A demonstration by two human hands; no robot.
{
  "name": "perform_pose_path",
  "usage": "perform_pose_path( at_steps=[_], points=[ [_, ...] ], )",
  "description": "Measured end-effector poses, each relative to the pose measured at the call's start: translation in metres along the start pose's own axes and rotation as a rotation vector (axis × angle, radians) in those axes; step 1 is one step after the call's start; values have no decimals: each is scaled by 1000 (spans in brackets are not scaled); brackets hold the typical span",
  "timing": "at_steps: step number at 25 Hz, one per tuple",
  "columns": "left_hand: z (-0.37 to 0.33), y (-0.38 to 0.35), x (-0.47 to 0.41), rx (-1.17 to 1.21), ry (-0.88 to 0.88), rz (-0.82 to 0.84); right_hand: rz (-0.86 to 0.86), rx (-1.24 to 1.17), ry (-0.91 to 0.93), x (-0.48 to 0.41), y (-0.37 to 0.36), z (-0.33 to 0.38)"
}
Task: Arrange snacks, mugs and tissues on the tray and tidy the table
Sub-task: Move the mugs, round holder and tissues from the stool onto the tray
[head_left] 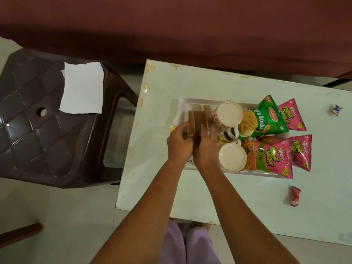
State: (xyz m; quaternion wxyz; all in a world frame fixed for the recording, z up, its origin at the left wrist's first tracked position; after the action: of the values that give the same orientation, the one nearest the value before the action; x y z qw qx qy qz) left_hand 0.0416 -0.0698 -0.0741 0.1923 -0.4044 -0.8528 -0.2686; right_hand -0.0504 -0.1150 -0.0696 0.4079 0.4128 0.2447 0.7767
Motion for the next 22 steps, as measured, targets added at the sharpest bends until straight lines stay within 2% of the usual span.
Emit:
perform_pose_path(
  at_steps=[1, 4, 10, 12, 14, 16, 18, 20, 22],
  points=[
    [-7, 9, 2, 3, -46, -84, -68, 38, -9, -1, 4, 5],
    [-32, 51, 2, 57, -178, -320, -271, 146, 165, 0, 17, 46],
    [-70, 156, -17, -3, -354, -531, -165, 74, 350, -16, -17, 145],
    [-66, 198, -27, -62, -329, -617, -109, 32, 411, -25, -32, 182],
    [-50, 239, -44, -174, -202, -674, -71, -3, 478, -32, -45, 215],
    [-30, 271, -63, -315, -23, -653, -49, 20, 524, -39, -57, 239],
    [-14, 285, -79, -390, 101, -550, 7, 87, 516, -45, -74, 251],
    [-3, 283, -87, -412, 150, -446, 85, 157, 493, -48, -94, 254],
    [3, 281, -89, -483, 134, -433, 161, 194, 479, -47, -114, 252]
  ],
)
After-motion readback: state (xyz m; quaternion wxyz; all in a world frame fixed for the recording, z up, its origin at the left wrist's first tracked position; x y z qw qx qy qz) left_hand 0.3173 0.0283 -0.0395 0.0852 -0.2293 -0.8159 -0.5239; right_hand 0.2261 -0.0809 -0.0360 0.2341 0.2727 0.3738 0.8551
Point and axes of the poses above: each hand's wrist, its own x-axis away from the middle knuckle, its own y-axis out of the back of the hand, z = x × y, the point moved 7 cm from there along -x, towards the middle knuckle, and after that the axes turned 2 degrees about z, right-handed, at the moved point
